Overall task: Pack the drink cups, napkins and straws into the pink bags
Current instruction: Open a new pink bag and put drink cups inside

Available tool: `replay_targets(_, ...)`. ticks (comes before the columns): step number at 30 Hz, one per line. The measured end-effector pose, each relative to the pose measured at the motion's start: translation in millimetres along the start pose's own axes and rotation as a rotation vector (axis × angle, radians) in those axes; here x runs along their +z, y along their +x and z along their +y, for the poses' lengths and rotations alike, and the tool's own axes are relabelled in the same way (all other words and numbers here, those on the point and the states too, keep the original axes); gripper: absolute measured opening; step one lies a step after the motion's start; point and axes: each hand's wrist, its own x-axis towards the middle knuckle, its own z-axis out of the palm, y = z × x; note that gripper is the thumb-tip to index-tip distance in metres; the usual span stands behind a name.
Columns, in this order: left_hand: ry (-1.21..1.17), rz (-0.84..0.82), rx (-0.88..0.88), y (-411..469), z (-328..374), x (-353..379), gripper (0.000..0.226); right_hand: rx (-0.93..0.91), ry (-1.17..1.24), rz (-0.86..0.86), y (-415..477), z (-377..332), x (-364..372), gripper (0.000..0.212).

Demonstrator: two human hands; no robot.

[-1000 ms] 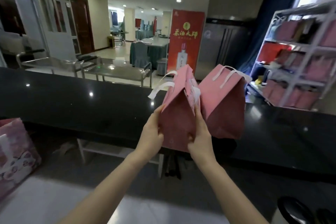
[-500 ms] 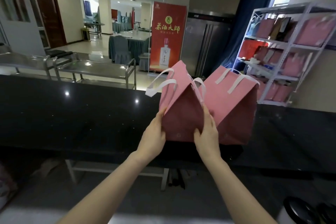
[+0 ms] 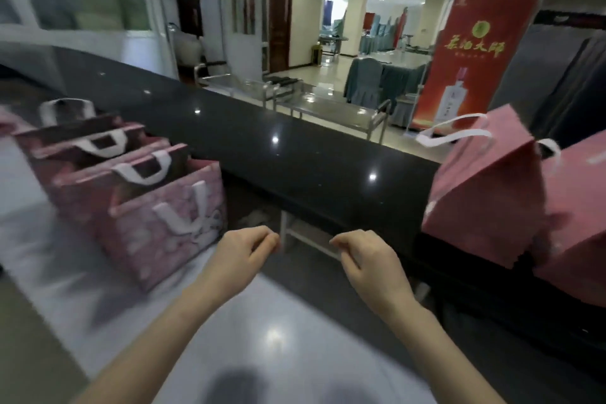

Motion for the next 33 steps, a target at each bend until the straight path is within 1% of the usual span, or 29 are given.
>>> replay_targets(4,0.094,0.232,-0.161,-30,-49,-74,0.017,-0.149,0.036,-0.19,38,-56,63,0.02)
replay_targets(6,0.139,0.343,-0.211,-38,-70,-104,0.01,-0.214,0.032,-0.241,58,-83,90,0.021)
replay_targets(8,0.178,0.396,-0.234,-42,-90,-128,0.005,-0.262,0.027,-0.273,81,-109,114,0.024)
replay_targets(9,0.206,0.401,-0.242,-40,-101,-138,0.006,-0.28,0.015,-0.284,92,-121,125,0.026)
replay_targets(12,0.326,0.367,-0.237,-26,-134,-163,0.022,-0.316,-0.052,-0.279,129,-153,157,0.035)
replay_targets(16,0.453,0.204,-0.137,9,-170,-176,0.042,-0.315,-0.216,-0.254,178,-183,198,0.057)
replay_targets(18,0.534,0.122,-0.087,25,-184,-176,0.045,-0.29,-0.341,-0.295,201,-187,214,0.067)
replay_targets(20,0.605,0.05,-0.073,36,-195,-176,0.041,-0.291,-0.455,-0.355,219,-186,225,0.073)
replay_targets(21,0.634,0.024,-0.069,39,-200,-177,0.038,-0.3,-0.503,-0.385,225,-185,230,0.071)
replay_targets(23,0.66,0.012,-0.052,41,-208,-178,0.032,-0.352,-0.594,-0.414,232,-184,237,0.055)
replay_targets(25,0.619,0.028,-0.03,39,-212,-178,0.026,-0.385,-0.638,-0.414,231,-183,238,0.038)
replay_targets(28,0.55,0.058,0.019,32,-208,-179,0.015,-0.405,-0.645,-0.374,216,-178,225,0.021)
replay_targets(30,0.512,0.064,0.059,26,-201,-179,0.009,-0.405,-0.623,-0.338,197,-175,207,0.014)
replay_targets(33,0.459,0.032,0.13,13,-180,-172,0.005,-0.371,-0.564,-0.336,151,-166,173,0.01)
